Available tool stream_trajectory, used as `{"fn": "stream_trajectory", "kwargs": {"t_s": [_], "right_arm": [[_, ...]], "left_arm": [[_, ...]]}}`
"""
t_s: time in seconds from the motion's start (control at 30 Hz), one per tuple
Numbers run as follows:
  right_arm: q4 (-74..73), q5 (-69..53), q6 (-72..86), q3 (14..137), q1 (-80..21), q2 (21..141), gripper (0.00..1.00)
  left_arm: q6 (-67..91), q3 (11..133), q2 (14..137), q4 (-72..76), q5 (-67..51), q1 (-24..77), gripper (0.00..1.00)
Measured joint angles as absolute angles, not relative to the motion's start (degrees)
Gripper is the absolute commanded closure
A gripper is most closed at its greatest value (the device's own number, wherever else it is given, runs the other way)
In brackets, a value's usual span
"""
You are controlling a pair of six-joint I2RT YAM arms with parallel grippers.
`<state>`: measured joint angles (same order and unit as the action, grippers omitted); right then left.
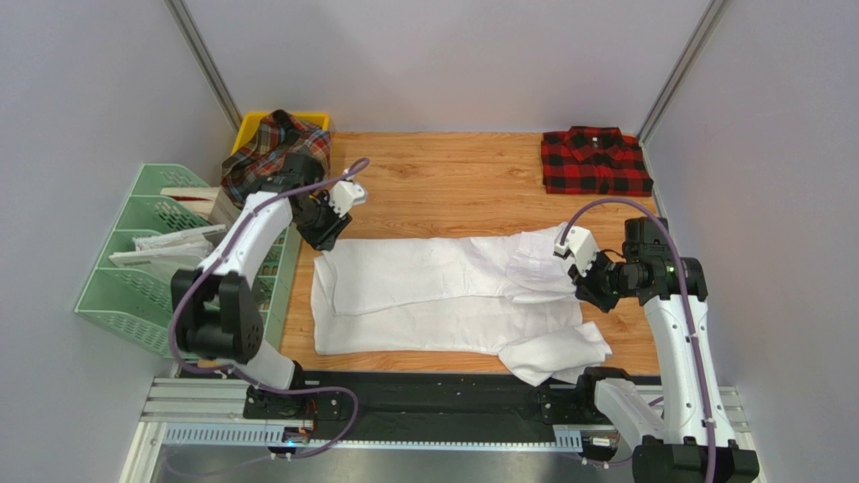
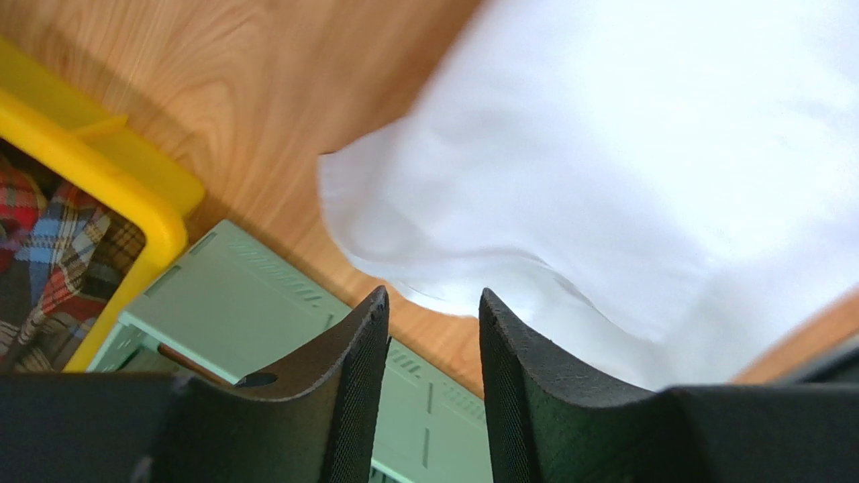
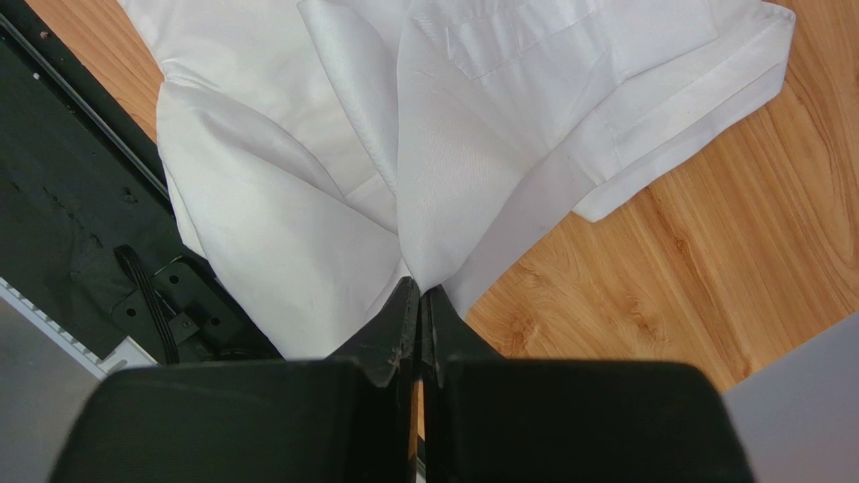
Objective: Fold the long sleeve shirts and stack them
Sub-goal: Flatten the shirt out
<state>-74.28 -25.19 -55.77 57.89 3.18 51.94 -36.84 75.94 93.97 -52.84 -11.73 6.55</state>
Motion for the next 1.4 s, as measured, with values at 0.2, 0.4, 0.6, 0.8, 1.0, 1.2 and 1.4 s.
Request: {"fn": "stream_trajectory", "kwargs": {"t_s": [0.2, 0.4, 0.6, 0.8, 1.0, 1.2, 1.4], "right_arm": [[-73.43, -26.13, -53.67, 59.81, 3.18, 54.81, 1.0], [-73.1, -26.15, -52.23, 60.95, 3.18, 55.94, 1.0], [-73.03, -26.17, -51.09, 62.43, 3.18, 55.31, 1.0], [-73.17, -26.15, -50.68, 62.46, 3.18, 54.74, 1.0], [-74.0, -25.98, -50.57, 63.66, 3.18, 53.91, 1.0], [-75.2, -25.28, -49.32, 66.22, 3.18, 50.0, 1.0], [-73.67, -22.9, -44.75, 71.79, 3.18, 44.97, 1.0]], "left_arm": [[-48.4, 62.15, 74.13, -57.54, -19.75, 10.28, 0.51], [-52.69, 52.34, 75.44, -56.77, -19.35, 15.4, 0.47], [-54.11, 44.69, 75.94, -50.24, -15.55, 22.44, 0.46], [-54.85, 43.57, 78.94, -44.8, -11.0, 24.14, 0.69], [-55.72, 42.89, 77.58, -44.1, -7.9, 25.91, 1.0], [-53.45, 49.74, 66.39, -53.12, -8.84, 26.0, 1.0], [-49.63, 61.49, 54.68, -57.39, -10.9, 26.06, 1.0]]}}
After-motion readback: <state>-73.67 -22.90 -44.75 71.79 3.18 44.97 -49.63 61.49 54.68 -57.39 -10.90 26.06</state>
